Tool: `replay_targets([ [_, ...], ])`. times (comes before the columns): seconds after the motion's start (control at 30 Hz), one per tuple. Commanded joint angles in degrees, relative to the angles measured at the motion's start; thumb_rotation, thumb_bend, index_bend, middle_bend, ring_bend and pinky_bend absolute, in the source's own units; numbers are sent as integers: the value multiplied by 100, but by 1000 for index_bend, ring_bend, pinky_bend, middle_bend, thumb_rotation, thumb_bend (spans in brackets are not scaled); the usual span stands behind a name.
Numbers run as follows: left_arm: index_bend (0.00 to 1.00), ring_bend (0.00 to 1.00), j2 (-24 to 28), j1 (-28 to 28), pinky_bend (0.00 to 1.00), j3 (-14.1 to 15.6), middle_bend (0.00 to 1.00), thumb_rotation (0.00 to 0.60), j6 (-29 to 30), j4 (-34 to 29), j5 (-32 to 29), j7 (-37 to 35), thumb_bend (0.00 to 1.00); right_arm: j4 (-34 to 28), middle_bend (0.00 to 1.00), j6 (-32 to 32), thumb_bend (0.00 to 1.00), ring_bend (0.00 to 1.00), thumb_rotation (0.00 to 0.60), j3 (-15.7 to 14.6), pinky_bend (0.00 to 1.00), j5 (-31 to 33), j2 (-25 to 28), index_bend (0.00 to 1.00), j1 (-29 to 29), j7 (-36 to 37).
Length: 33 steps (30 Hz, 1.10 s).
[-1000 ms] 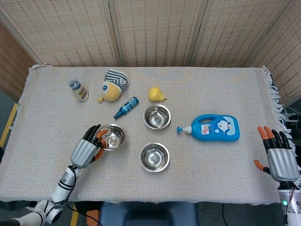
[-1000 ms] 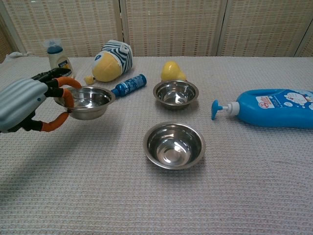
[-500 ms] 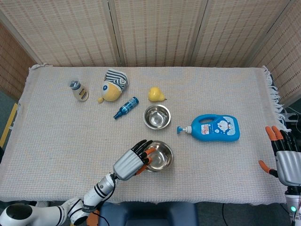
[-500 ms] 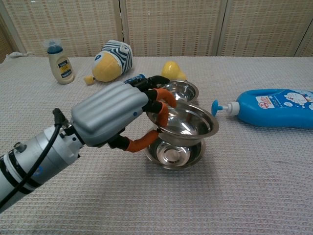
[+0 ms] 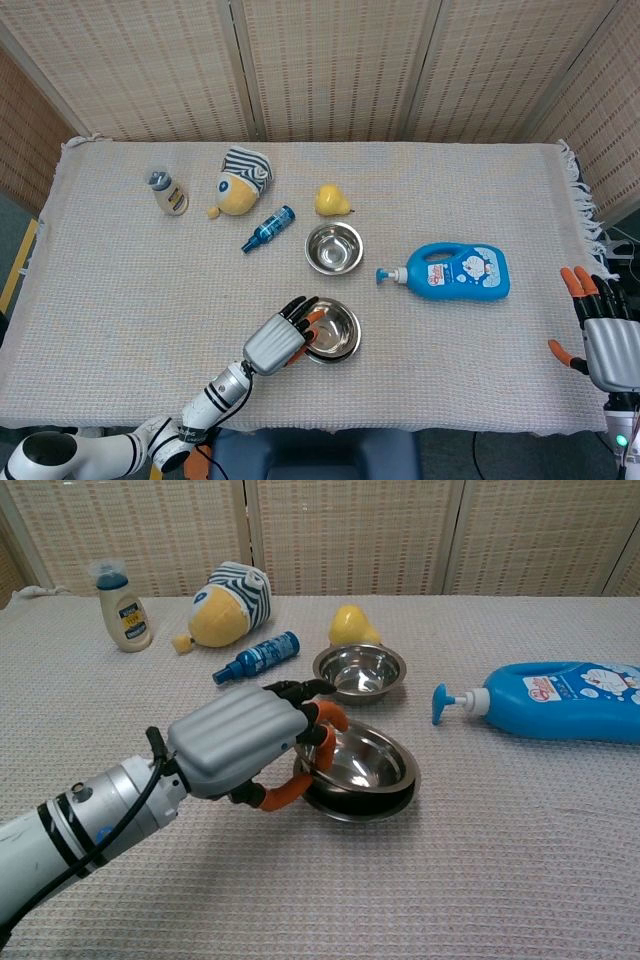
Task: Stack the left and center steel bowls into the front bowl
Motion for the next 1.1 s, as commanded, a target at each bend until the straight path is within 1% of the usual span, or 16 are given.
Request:
replay_targets([
  [0.03,1,0,197,20,99,39,53,600,-476,-494,-374,188,408,20,0,-83,86,0,600,25,0,71,-12,0,42,-8],
  [0.2,0,0,312,-5,99,12,28,600,-630,-876,-504,499,393,39,0,-81,86,0,600,80,0,153,-4,0,45,23],
  [0.27,0,0,416,5,99,25,23,600,-642,-1044,-521,601,393,64,0,-179,86,0,600,87,0,182,-16,0,93,38],
  [0.33,0,0,635,58,99,59,18,600,-607,-1315,-537,753,393,72,0,-378,86,0,600,88,0,173,-6,0,210,33],
  [0.43,0,0,964,172,99,86,18,600,-478,-1686,-571,910,393,42,0,-654,86,0,600,110,0,75,50,0,431,2],
  [0.57,0,0,1381,335,100,60,20,600,-287,-2089,-675,1029,394,-45,0,-1059,86,0,600,239,0,66,46,0,814,-241],
  [0.67,0,0,1726,545,101,137,20,600,22,-2268,-623,1140,394,-35,0,-1521,86,0,600,342,0,47,-47,0,1234,-484],
  [0.83,0,0,2297,1024,101,362,22,600,612,-2276,-556,1205,392,209,0,-2391,86,0,600,471,0,87,-315,0,1954,-630],
  [0.93,0,0,2609,1335,101,455,21,600,898,-2170,-661,1055,391,536,0,-2806,86,0,600,514,0,54,-618,7,2363,-653],
  [1.0,0,0,2743,1495,101,464,21,600,998,-2066,-785,894,390,811,0,-3030,87,0,600,523,0,-2,-898,42,2629,-652],
  [1.1,0,0,2859,1669,101,465,21,600,1090,-1901,-908,717,390,1278,0,-3205,88,0,600,538,0,-156,-1381,97,2981,-550],
])
